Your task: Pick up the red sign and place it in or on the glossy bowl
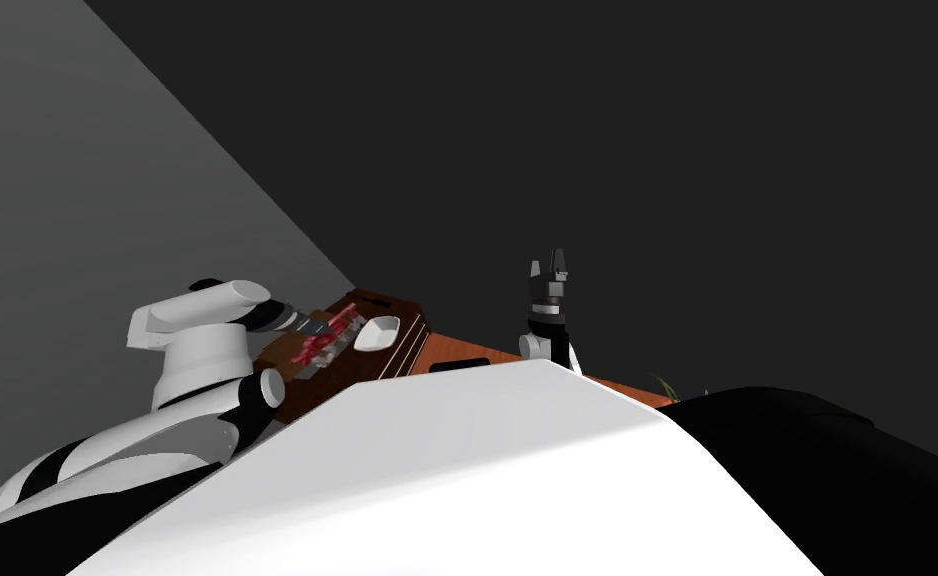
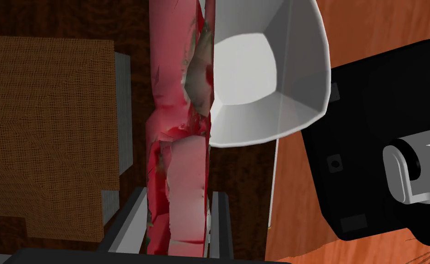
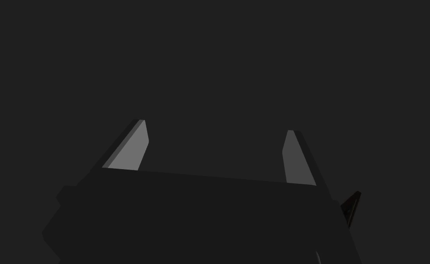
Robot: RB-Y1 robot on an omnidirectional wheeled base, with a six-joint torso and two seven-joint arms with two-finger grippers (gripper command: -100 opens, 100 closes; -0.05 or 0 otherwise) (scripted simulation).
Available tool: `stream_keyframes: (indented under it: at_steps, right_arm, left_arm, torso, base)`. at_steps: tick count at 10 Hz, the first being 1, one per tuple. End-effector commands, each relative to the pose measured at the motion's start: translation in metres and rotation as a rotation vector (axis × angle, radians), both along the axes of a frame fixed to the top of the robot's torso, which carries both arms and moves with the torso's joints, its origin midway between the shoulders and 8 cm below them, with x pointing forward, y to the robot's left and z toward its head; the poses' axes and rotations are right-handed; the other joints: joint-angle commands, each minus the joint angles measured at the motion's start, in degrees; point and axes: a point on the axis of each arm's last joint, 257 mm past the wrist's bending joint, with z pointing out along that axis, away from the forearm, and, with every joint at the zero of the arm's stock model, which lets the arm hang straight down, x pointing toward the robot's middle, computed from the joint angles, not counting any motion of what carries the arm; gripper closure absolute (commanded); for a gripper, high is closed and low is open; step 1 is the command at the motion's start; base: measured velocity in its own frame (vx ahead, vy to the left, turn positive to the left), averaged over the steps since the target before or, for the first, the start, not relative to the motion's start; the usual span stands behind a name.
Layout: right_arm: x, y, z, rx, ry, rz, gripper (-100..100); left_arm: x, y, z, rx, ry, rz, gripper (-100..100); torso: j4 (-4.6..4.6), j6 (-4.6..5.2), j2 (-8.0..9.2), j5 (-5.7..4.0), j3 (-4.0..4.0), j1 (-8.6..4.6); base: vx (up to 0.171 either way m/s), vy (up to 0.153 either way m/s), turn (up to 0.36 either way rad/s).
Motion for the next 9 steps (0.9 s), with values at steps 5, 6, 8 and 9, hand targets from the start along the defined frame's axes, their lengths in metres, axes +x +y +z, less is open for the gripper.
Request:
stream_keyframes:
  at_steps: [5,6,8,9]
  right_arm:
    - [0.0,0.0,0.0,0.0,0.0,0.0,0]
    - [0.0,0.0,0.0,0.0,0.0,0.0,0]
    - [0.0,0.0,-0.001,0.0,0.002,0.001,0]
    - [0.0,0.0,-0.001,0.0,0.002,0.001,0]
  left_arm:
    - [-0.014,0.003,0.008,-0.025,0.052,0.011,100]
    - [-0.014,0.002,0.008,-0.028,0.056,0.012,-100]
    - [-0.014,0.002,0.008,-0.029,0.055,0.012,-100]
    - [-0.014,0.002,0.008,-0.029,0.055,0.012,-100]
  torso:
    - [0.02,0.02,0.08,-0.05,0.04,-0.11]
    - [0.08,-0.01,0.39,-0.04,0.22,0.14]
    - [0.2,-0.05,0.6,0.04,0.37,0.3]
    - [0.2,-0.05,0.6,0.04,0.37,0.3]
  base:
    - [0.163,-0.127,0.011]
    - [0.013,-0.013,-0.005]
    - [0.0,0.0,0.0]
    - [0.0,0.0,0.0]
